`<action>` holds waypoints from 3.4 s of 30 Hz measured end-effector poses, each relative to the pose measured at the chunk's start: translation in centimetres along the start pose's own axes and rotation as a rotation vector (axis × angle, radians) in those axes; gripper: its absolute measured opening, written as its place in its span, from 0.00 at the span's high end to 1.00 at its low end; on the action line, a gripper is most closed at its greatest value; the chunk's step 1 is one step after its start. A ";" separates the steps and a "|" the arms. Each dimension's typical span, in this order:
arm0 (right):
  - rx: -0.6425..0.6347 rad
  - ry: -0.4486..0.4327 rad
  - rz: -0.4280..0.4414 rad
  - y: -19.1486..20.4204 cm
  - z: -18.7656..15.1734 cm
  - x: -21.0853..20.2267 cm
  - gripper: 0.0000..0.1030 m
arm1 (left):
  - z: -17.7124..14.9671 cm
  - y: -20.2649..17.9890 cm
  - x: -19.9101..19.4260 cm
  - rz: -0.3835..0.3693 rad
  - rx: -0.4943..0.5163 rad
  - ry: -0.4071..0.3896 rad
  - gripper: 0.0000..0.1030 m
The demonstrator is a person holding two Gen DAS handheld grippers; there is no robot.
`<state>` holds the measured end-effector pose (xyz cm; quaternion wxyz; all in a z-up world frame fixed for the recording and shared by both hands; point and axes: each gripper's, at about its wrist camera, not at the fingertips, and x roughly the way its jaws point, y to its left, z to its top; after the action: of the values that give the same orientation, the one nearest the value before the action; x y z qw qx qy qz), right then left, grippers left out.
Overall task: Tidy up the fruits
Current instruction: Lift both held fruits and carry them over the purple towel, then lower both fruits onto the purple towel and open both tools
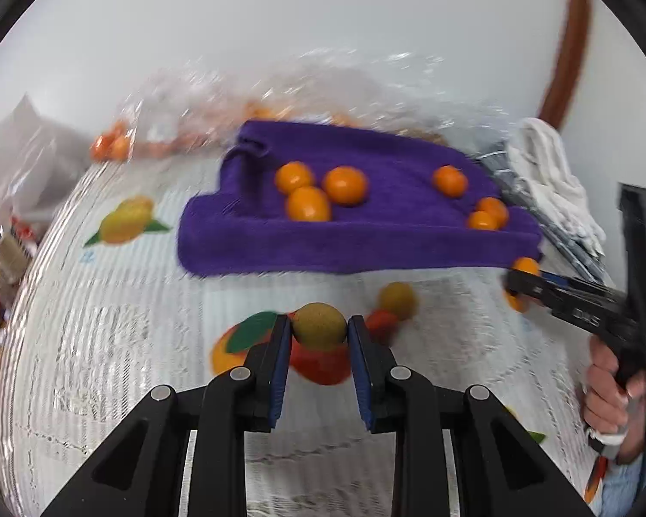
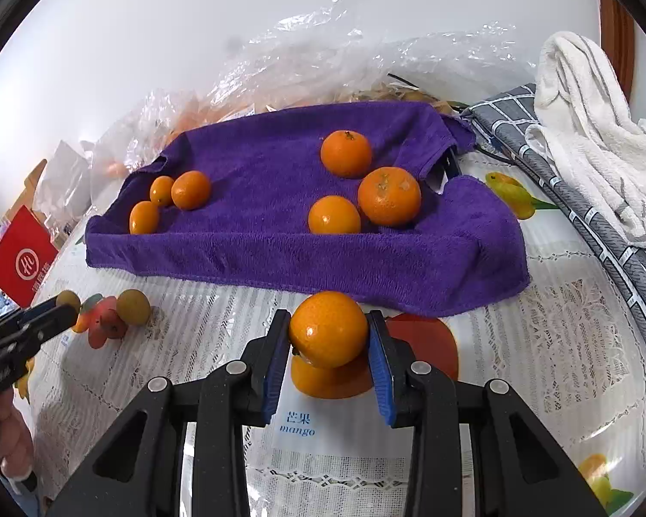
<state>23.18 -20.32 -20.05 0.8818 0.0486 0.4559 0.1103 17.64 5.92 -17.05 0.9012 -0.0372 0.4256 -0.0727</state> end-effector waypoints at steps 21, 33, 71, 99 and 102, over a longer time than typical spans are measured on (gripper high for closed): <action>-0.034 0.001 -0.009 0.4 0.0 0.0 0.66 | 0.1 -0.2 2.6 0.132 0.016 0.042 0.75; -0.018 0.050 0.005 0.2 0.0 0.6 0.66 | 0.1 0.1 2.9 0.137 -0.014 0.050 0.75; -0.016 -0.148 0.018 2.3 6.0 -4.7 0.66 | 5.8 -3.2 -5.4 0.130 0.032 -0.246 0.75; 0.058 -0.109 -0.002 -0.5 8.9 3.4 0.66 | 8.1 3.8 2.1 0.081 -0.262 -0.226 0.75; 0.043 -0.108 -0.019 -0.1 8.7 4.5 0.66 | 8.1 4.1 2.4 0.070 -0.274 -0.213 0.75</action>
<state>32.80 -19.17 -18.58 0.9049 0.0693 0.4103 0.0894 25.77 9.60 -14.27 0.9298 -0.1521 0.3345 0.0219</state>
